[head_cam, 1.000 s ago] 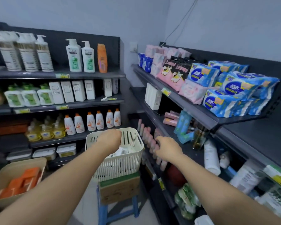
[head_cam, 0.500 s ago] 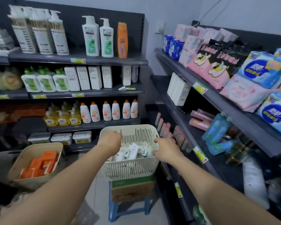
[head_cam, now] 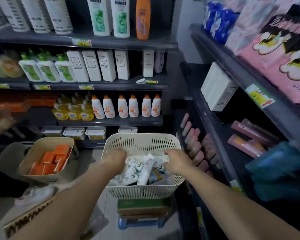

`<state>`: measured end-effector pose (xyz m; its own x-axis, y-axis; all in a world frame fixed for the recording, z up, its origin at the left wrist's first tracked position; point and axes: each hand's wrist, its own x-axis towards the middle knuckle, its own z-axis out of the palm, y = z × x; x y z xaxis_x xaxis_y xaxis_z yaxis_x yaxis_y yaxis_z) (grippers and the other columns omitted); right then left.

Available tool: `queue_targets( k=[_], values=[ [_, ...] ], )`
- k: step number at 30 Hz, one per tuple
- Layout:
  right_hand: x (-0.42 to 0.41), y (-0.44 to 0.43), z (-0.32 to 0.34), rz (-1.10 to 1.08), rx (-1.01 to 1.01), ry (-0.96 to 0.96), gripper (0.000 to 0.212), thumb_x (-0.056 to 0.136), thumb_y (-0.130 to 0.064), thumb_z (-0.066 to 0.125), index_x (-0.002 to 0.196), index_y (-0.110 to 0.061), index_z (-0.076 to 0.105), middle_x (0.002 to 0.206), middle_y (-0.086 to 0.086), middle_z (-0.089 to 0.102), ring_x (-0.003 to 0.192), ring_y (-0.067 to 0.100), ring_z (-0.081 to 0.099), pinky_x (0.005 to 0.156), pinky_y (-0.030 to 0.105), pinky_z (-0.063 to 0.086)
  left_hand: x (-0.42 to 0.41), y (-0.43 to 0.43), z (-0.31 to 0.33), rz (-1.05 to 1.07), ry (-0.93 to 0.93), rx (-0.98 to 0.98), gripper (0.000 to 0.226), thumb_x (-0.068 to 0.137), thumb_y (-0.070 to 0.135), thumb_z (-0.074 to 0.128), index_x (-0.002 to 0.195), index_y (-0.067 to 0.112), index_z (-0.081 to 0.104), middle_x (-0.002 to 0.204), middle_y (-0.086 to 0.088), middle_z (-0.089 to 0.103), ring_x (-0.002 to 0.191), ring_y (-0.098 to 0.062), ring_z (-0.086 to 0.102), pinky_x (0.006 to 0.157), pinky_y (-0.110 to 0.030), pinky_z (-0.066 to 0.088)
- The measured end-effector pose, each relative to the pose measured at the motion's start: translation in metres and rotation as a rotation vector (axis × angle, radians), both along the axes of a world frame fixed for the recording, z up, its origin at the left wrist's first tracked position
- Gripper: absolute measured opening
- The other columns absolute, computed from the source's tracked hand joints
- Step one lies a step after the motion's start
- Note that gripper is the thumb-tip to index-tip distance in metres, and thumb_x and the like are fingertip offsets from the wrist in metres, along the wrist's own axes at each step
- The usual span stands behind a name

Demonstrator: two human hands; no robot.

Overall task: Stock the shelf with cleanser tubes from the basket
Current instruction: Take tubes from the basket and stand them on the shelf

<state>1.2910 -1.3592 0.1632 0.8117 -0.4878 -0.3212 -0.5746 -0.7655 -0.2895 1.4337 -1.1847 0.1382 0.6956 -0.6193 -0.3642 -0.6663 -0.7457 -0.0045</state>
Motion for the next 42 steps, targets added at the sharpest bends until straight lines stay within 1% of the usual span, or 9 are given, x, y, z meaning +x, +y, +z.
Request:
queue_targets(
  k=[8,13,24,28,31,33,36,40,42],
  values=[
    [0.026,-0.033,-0.050,-0.001,0.067,0.132,0.038,0.085,-0.034,0.063,0.120,-0.019,0.059,0.121,0.006,0.062,0.111,0.028,0.058,0.087,0.036,0.052,0.016,-0.016,-0.060,0.025,0.159,0.108,0.029,0.092,0.022,0.055,0.119,0.011,0.057,0.120,-0.010,0.059,0.110,-0.025,0.058,0.090,-0.036,0.050],
    [0.042,-0.049,-0.086,-0.033,0.130,0.200,0.032,0.088,-0.032,0.061,0.115,-0.017,0.060,0.115,0.008,0.064,0.106,0.028,0.059,0.079,0.032,0.048,0.024,-0.023,-0.099,0.008,0.216,0.213,0.039,0.096,0.028,0.051,0.131,0.009,0.049,0.127,-0.011,0.056,0.116,-0.026,0.056,0.091,-0.034,0.047],
    [0.071,-0.068,-0.177,-0.100,0.177,0.303,0.034,0.087,-0.030,0.064,0.117,-0.016,0.061,0.114,0.009,0.064,0.105,0.028,0.059,0.080,0.032,0.047,0.045,-0.032,-0.186,0.015,0.348,0.449,0.041,0.093,0.041,0.051,0.130,0.023,0.054,0.132,-0.002,0.056,0.124,-0.022,0.052,0.099,-0.037,0.042],
    [0.075,-0.071,-0.207,-0.145,0.193,0.280,0.030,0.085,-0.022,0.066,0.112,-0.011,0.061,0.109,0.009,0.062,0.100,0.027,0.059,0.074,0.030,0.046,0.049,-0.030,-0.204,0.033,0.408,0.490,0.045,0.083,0.048,0.058,0.119,0.021,0.060,0.118,-0.004,0.062,0.113,-0.022,0.057,0.096,-0.037,0.042],
    [0.079,-0.072,-0.228,-0.173,0.203,0.261,0.027,0.081,-0.021,0.068,0.106,-0.012,0.059,0.105,0.007,0.063,0.098,0.026,0.060,0.070,0.029,0.048,0.059,-0.031,-0.205,0.179,0.508,0.393,0.041,0.072,0.035,0.071,0.107,0.017,0.062,0.101,-0.004,0.066,0.093,-0.022,0.065,0.081,-0.034,0.055],
    [0.082,-0.071,-0.237,-0.187,0.208,0.268,0.032,0.082,-0.022,0.068,0.110,-0.013,0.058,0.105,0.007,0.063,0.098,0.027,0.060,0.069,0.028,0.047,0.070,-0.034,-0.202,0.254,0.499,0.258,0.041,0.075,0.031,0.073,0.111,0.016,0.058,0.104,-0.006,0.066,0.095,-0.024,0.065,0.076,-0.033,0.055],
    [0.088,-0.069,-0.248,-0.209,0.208,0.277,0.039,0.082,-0.026,0.069,0.116,-0.012,0.056,0.108,0.010,0.062,0.099,0.028,0.059,0.075,0.035,0.053,0.090,-0.038,-0.199,0.366,0.451,-0.061,0.039,0.078,0.017,0.073,0.113,0.013,0.056,0.102,-0.010,0.067,0.092,-0.027,0.064,0.071,-0.029,0.046],
    [0.090,-0.067,-0.259,-0.203,0.129,0.319,0.052,0.084,-0.029,0.067,0.131,-0.016,0.048,0.121,0.012,0.050,0.113,0.028,0.048,0.088,0.039,0.049,0.101,-0.041,-0.200,0.721,0.609,-0.470,0.030,0.077,0.011,0.077,0.101,0.014,0.059,0.084,-0.001,0.068,0.071,-0.015,0.065,0.053,-0.015,0.044],
    [0.092,-0.069,-0.264,-0.202,0.117,0.318,0.055,0.083,-0.029,0.067,0.133,-0.017,0.047,0.123,0.012,0.047,0.114,0.028,0.046,0.090,0.040,0.048,0.096,-0.046,-0.205,0.906,0.718,-0.627,0.017,0.080,0.006,0.074,0.089,0.011,0.060,0.082,-0.001,0.068,0.073,-0.019,0.067,0.058,-0.020,0.051]
  ],
)
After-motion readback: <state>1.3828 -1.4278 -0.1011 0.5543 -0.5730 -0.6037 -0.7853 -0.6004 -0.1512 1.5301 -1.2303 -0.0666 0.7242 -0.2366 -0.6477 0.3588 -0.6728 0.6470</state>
